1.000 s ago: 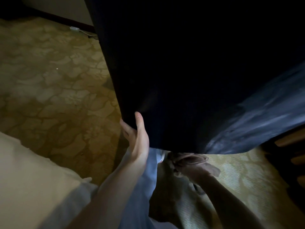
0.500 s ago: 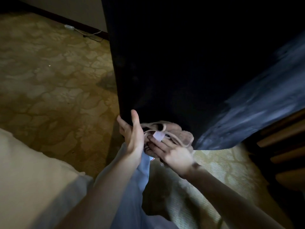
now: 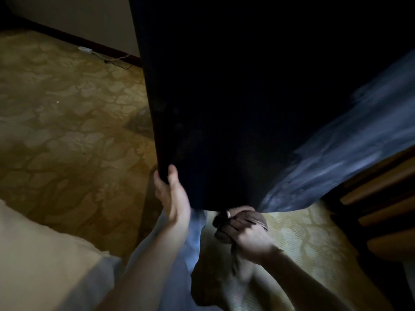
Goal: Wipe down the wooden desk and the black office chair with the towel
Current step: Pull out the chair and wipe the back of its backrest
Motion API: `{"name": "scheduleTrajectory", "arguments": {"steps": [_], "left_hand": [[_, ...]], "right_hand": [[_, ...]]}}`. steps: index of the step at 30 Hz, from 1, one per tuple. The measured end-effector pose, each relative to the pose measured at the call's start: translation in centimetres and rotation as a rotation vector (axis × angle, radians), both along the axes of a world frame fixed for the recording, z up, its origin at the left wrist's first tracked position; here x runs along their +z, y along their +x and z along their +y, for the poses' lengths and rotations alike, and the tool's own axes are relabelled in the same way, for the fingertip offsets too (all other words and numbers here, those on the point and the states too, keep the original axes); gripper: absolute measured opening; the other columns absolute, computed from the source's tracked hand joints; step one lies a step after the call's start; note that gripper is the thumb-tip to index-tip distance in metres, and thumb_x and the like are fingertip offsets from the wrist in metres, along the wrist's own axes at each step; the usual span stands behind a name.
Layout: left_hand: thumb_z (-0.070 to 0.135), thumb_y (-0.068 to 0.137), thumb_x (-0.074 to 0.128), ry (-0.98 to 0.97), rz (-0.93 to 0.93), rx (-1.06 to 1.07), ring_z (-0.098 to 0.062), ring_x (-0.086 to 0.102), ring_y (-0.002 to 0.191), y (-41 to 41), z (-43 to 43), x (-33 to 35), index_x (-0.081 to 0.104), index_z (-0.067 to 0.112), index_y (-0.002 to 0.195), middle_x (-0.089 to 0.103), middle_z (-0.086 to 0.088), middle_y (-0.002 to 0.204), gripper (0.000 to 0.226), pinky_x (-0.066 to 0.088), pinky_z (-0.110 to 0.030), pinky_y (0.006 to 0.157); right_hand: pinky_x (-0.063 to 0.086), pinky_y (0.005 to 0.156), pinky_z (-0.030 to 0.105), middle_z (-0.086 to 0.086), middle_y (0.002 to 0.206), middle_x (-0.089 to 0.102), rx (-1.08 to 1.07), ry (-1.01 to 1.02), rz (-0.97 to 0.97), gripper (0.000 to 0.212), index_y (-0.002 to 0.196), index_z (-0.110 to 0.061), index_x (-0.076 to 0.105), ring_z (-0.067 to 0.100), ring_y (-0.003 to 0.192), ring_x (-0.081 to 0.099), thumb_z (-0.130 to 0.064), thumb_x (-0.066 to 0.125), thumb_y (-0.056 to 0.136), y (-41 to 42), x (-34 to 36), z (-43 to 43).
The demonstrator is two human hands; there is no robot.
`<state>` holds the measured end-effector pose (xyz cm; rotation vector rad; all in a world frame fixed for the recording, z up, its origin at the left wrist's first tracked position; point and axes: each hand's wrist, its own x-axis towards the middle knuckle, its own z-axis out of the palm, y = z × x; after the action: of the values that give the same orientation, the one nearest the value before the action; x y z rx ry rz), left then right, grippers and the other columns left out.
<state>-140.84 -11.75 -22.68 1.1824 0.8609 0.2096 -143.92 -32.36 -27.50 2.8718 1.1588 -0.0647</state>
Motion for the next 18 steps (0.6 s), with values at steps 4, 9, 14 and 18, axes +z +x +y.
{"name": "scheduleTrajectory", "arguments": {"steps": [4,9,14,18], "left_hand": [[0.059,0.102,0.043,-0.084,-0.069,-0.016,-0.025,0.043,0.144,-0.6,2.2,1.9,0.047,0.020,0.151,0.046,-0.004,0.156,0.064,0.027,-0.033,0.119],[0.066,0.102,0.031,0.045,-0.263,-0.159,-0.015,0.044,0.142,-1.0,4.9,9.1,0.044,0.022,0.154,0.043,0.003,0.159,0.069,0.029,-0.033,0.121],[0.080,0.090,0.033,0.234,-0.455,-0.228,-0.015,0.041,0.144,-2.5,6.3,19.2,0.042,0.031,0.155,0.042,0.007,0.159,0.082,0.028,-0.039,0.120],[0.075,0.096,0.035,0.296,-0.603,-0.267,-0.013,0.042,0.143,-3.3,6.2,25.4,0.042,0.032,0.154,0.044,0.010,0.157,0.073,0.033,-0.035,0.115]], "right_hand": [[0.042,0.108,0.034,0.002,0.114,0.071,0.031,0.135,-0.183,0.033,0.110,-0.015,0.074,0.023,0.109,0.066,-0.018,0.064,0.078,-0.7,7.0,0.0],[0.036,0.117,0.042,0.009,0.128,0.061,0.089,0.335,-0.530,0.043,0.127,-0.011,0.063,0.032,0.124,0.057,-0.012,0.060,0.084,-0.8,16.5,0.8],[0.041,0.112,0.045,0.010,0.126,0.065,0.095,0.457,-0.751,0.043,0.128,-0.009,0.063,0.034,0.118,0.061,-0.001,0.059,0.086,-2.3,25.4,2.0],[0.040,0.112,0.041,0.009,0.130,0.066,0.088,0.481,-0.892,0.039,0.129,-0.009,0.067,0.034,0.117,0.062,-0.003,0.052,0.094,-3.4,32.3,2.7]]}}
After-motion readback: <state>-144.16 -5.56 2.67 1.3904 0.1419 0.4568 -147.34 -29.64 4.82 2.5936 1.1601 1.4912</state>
